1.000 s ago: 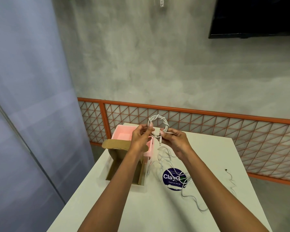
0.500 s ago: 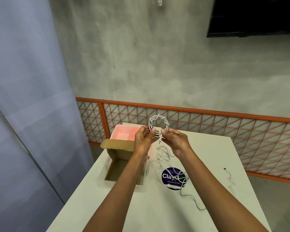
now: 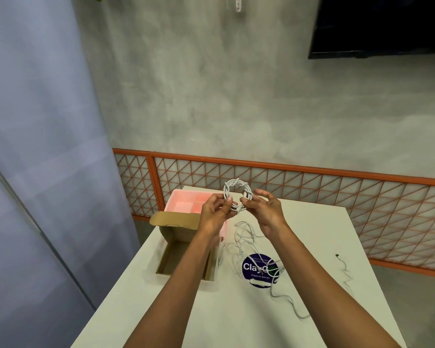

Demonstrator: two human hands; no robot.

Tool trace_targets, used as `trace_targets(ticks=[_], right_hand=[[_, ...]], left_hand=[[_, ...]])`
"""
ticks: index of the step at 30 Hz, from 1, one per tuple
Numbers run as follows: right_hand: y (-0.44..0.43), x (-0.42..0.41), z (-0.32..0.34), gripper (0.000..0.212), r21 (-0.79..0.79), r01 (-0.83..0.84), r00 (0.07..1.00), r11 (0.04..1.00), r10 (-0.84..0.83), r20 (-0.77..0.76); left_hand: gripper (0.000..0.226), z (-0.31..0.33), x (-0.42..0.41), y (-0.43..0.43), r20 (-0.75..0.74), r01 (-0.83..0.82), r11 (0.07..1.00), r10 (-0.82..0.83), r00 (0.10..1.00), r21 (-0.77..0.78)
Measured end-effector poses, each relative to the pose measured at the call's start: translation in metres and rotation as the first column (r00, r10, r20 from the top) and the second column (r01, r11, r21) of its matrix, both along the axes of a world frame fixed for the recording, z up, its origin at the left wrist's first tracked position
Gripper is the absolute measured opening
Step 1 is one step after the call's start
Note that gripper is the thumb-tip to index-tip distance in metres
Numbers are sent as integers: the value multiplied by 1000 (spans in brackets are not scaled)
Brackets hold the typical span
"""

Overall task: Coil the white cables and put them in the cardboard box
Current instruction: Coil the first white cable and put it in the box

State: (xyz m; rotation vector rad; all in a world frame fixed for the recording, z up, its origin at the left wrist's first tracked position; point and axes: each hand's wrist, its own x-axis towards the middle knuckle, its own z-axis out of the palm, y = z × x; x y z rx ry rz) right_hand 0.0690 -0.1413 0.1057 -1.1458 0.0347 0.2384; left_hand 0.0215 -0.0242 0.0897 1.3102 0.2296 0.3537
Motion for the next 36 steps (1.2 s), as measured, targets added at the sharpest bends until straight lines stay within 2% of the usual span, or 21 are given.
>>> trace_targets(ticks=[3,8,11,16,21,26,28,30,34,36], right_hand=[[-1,1,2,46,-19,-12,1000,1000,11,-7],[-4,7,3,40,-161,-63,998,985,67,20],[-6,9,2,40,-98,-124,991,987,127,29],[-8,7,9,42,-27,-248,967,968,249,57],[-12,4,11,38,83,-289,957,954,288,27],[-12,2,9,44,231,-329,943,916,332,26],[-12,-1,8,40,310,-335,938,890,345,24],[-11,-3,8,27,376,-329,938,866,344,29],[-10,-13,10,14,437,-358,927,825,371,60],[-10,-17,8,16,487,-368,920,792,385,71]], left_hand=[[19,0,2,2,8,5,1000,-5,1000,29],[26,2,1,5,41,34,992,-40,998,124],[25,2,1,6,27,26,991,-30,999,133],[13,3,2,11,-48,25,995,-30,998,-98],[10,13,-1,13,-63,75,967,-93,994,-242],[12,12,-1,12,-27,128,906,-152,988,-404],[12,13,-1,10,-3,153,870,-175,985,-469],[12,14,-1,8,16,180,849,-199,980,-496],[16,18,-4,5,40,237,827,-253,967,-510],[18,19,-7,3,84,287,798,-288,954,-530]])
